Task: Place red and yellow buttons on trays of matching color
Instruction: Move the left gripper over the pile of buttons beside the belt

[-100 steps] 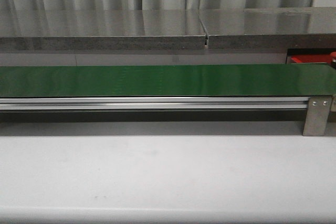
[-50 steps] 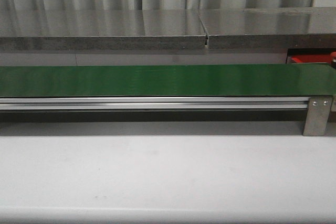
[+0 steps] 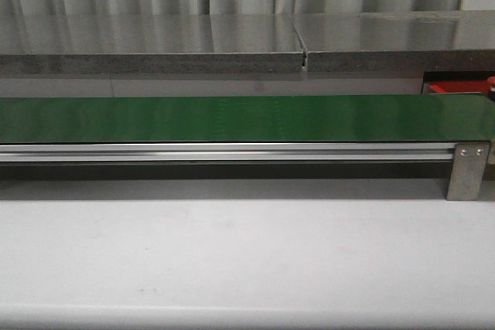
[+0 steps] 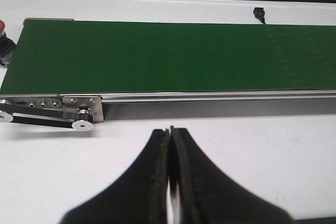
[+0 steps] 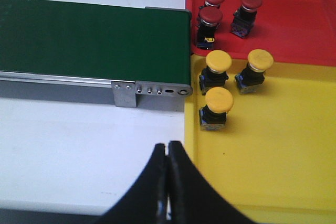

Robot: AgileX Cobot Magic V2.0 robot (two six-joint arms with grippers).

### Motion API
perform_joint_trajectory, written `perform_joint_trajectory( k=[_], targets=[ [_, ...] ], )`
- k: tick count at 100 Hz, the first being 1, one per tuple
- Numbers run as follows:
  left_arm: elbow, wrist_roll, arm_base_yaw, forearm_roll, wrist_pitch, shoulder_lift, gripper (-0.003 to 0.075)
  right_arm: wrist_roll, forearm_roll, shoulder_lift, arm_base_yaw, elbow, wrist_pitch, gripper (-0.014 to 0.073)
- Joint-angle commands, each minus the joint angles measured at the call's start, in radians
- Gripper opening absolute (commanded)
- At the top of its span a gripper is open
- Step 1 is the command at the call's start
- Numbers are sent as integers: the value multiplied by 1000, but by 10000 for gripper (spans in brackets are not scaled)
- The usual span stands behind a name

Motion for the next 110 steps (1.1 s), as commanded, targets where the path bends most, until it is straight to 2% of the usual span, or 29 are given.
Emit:
perform_joint_trajectory(
  k=[1,27,52,69,88,110],
  targets=[
    [-27,-12,-2,-15,-65,2,-20,-6,-11,1,0,-22,-65,-117],
    [-26,-12,-2,-14,-65,10,-20,-6,-11,1,0,-22,-65,-117],
    [-29,-12,10,-7,-161,107,-20,-6,-11,1,0,-22,-64,-117],
    [-53,-12,119,-9,-259,210,-20,-6,-11,1,0,-22,-64,-117],
    [-149,-12,236,-7,-248,313,-20,-6,-11,1,0,-22,-64,-117],
    [-296,-12,338,-7,-174,459,-20,-6,-11,1,0,-22,-64,-117]
  ],
)
